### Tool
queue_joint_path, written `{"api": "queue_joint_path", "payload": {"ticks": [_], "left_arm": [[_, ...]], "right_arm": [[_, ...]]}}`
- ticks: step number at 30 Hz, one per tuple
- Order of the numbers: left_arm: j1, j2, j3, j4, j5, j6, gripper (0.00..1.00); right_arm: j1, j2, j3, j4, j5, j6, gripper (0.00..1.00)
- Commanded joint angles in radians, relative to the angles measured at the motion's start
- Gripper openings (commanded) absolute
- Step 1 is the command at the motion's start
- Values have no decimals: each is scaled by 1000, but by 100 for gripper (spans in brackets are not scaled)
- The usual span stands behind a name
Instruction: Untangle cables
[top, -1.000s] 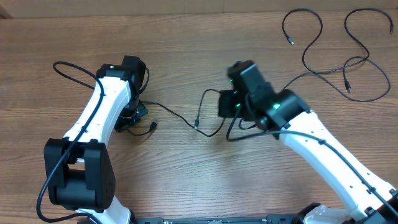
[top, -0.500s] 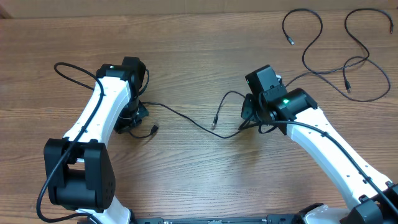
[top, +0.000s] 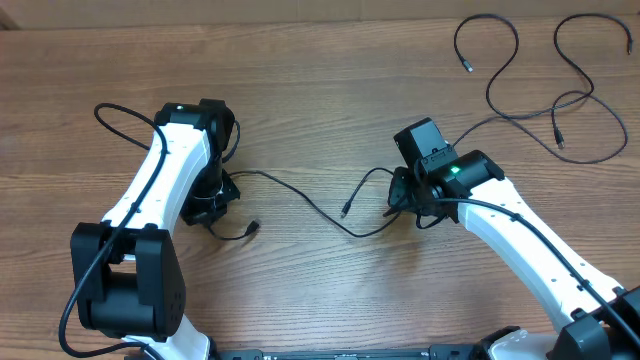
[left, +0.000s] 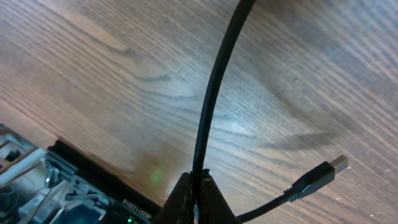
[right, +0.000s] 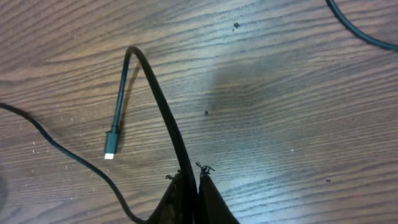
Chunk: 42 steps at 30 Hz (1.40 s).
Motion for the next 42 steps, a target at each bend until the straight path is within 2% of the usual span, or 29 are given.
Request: {"api": "queue_joint_path", "payload": {"ticks": [1, 3, 11, 17, 21, 25, 28, 34, 36, 42], "left_arm": [[4, 4, 11, -16, -8, 15, 4], [4, 4, 11, -18, -16, 15, 4], [4, 4, 11, -11, -49, 11, 4], [4, 4, 11, 11, -55, 7, 5], [4, 4, 11, 18, -52, 7, 6], [4, 4, 11, 28, -52, 7, 6], [4, 4, 11, 34, -51, 7, 7], [4, 4, 11, 35, -51, 7, 7], [4, 4, 11, 35, -51, 7, 7], [4, 4, 11, 35, -51, 7, 7]], "right_arm": [[-2, 0, -6, -15, 2, 3, 10], [-2, 0, -6, -30, 2, 2, 16], [-2, 0, -6, -69, 2, 3, 26], [-2, 0, -6, -69, 1, 3, 44], [-2, 0, -6, -27, -1, 3, 62], [-2, 0, -6, 51, -68, 3, 71], [3, 2, -6, 117, -151, 2, 71], [52, 43, -6, 209, -154, 3, 67], [82, 97, -6, 259, -146, 3, 63], [139, 236, -6, 353, -114, 63, 62]]}}
